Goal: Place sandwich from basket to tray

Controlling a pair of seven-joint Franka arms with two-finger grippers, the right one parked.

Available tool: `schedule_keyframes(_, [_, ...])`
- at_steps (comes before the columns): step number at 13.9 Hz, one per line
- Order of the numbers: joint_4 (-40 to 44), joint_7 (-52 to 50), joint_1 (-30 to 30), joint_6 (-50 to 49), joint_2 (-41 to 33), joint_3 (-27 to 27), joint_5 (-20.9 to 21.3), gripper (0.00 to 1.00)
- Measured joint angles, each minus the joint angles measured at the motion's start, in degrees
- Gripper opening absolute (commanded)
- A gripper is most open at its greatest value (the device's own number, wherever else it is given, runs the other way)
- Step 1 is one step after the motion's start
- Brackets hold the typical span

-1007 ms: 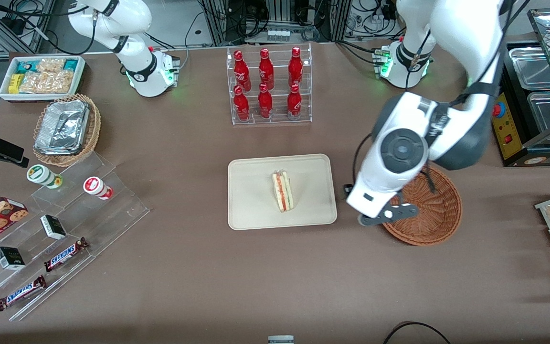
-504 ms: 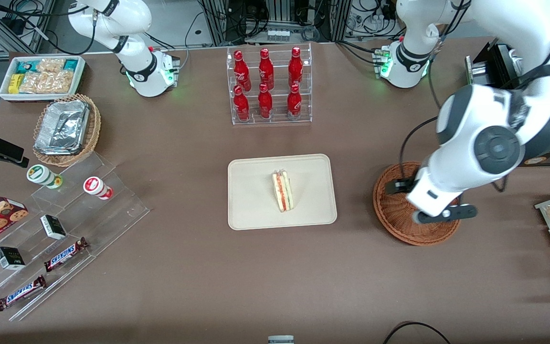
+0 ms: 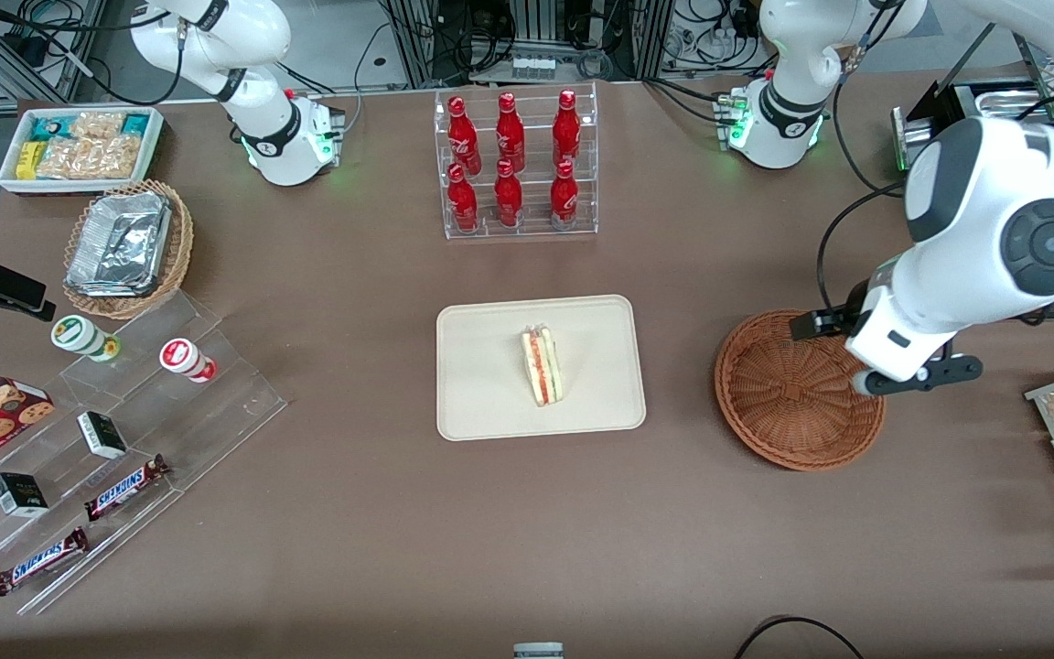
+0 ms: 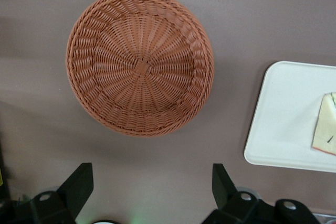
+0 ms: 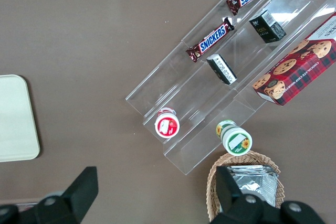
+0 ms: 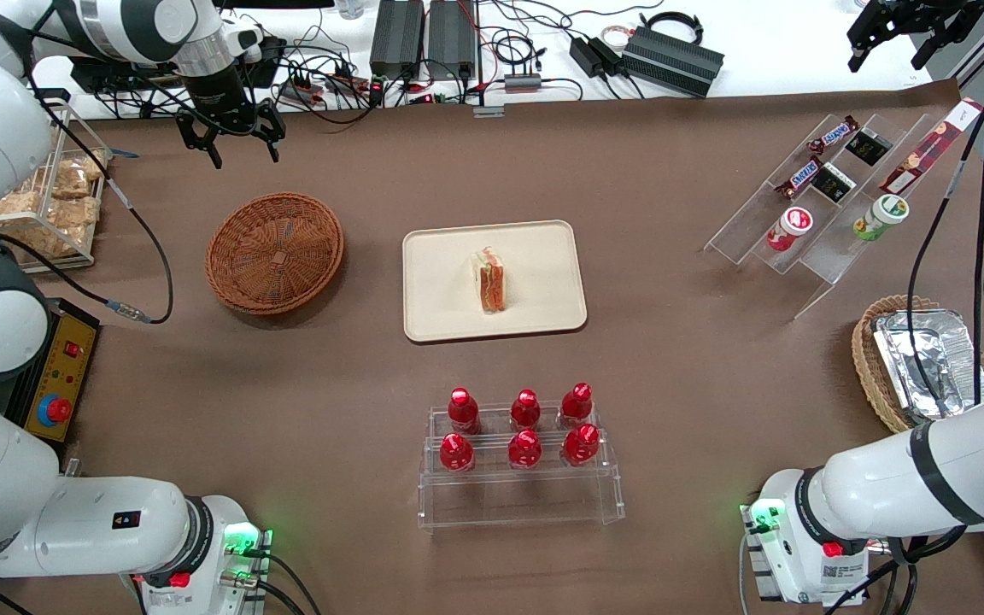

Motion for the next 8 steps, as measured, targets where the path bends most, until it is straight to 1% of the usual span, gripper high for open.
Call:
schedule_keyframes(2, [-2.2,2.5,-0.1,-0.5,-2.6,1.0,-0.2,1.0])
schedule_keyframes(4, [-3.9,5.3,-1.0,-1.8,-5.4,3.6,-0.5,1.0])
schedule_keyframes(8, [-4.8,11.3,-2.8,-8.0,-10.8,9.2,-1.5,1.0])
